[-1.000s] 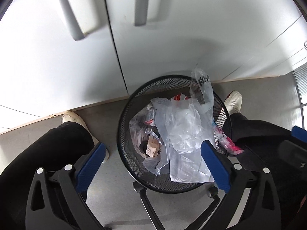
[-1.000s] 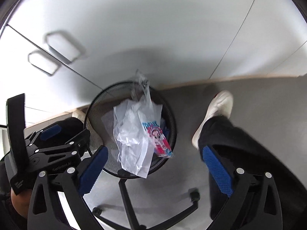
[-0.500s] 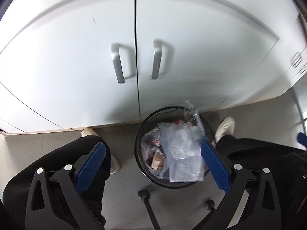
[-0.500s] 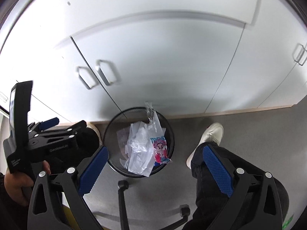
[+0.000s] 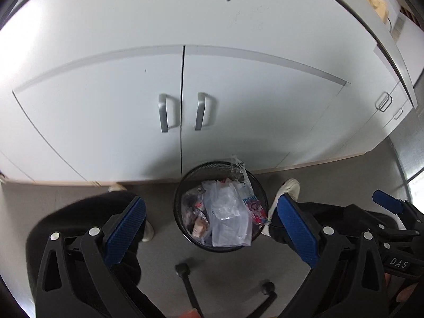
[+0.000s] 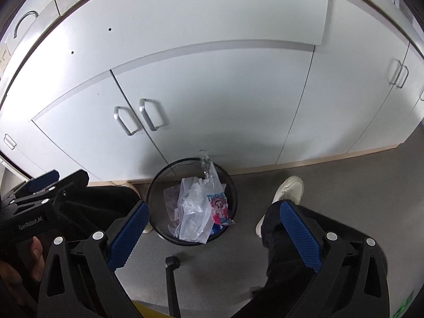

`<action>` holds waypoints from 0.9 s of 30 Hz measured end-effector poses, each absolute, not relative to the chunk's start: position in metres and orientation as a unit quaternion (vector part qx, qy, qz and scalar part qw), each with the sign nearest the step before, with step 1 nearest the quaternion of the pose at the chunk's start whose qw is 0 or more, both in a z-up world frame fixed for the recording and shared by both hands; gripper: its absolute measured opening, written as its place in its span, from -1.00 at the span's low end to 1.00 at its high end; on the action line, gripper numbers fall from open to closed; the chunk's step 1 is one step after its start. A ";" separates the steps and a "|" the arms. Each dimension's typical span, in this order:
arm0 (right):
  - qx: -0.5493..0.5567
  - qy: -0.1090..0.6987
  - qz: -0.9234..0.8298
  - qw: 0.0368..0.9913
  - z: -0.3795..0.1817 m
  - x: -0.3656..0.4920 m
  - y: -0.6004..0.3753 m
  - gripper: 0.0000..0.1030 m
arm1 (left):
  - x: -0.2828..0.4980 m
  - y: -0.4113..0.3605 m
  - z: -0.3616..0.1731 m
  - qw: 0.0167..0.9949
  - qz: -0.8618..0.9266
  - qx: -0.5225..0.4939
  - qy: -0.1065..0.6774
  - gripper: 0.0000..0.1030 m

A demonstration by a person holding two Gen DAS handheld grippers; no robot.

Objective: Collect trash

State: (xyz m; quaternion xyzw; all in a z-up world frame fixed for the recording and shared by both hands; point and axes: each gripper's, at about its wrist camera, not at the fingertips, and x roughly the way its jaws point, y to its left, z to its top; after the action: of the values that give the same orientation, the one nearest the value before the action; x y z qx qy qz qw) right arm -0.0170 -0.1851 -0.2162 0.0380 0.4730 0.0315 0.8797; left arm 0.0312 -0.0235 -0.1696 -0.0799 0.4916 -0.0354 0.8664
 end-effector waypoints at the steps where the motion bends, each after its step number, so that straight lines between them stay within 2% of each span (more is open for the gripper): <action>1: 0.034 0.470 0.028 0.882 -0.214 -0.018 -0.186 0.93 | 0.032 -0.024 -0.170 0.865 -0.034 -0.083 0.494 0.92; 12: 0.026 0.461 0.025 0.887 -0.208 -0.021 -0.189 0.93 | 0.022 -0.035 -0.149 0.891 -0.020 -0.039 0.453 0.92; 27: 0.022 0.461 0.027 0.886 -0.208 -0.021 -0.185 0.93 | 0.023 -0.033 -0.154 0.885 -0.001 -0.051 0.462 0.92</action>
State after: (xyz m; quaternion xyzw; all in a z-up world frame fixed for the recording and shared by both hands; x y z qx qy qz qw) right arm -0.0214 -0.1849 -0.2078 0.0217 0.4615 0.0267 0.8865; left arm 0.0229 -0.0329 -0.1544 -0.0505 0.4625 -0.0008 0.8852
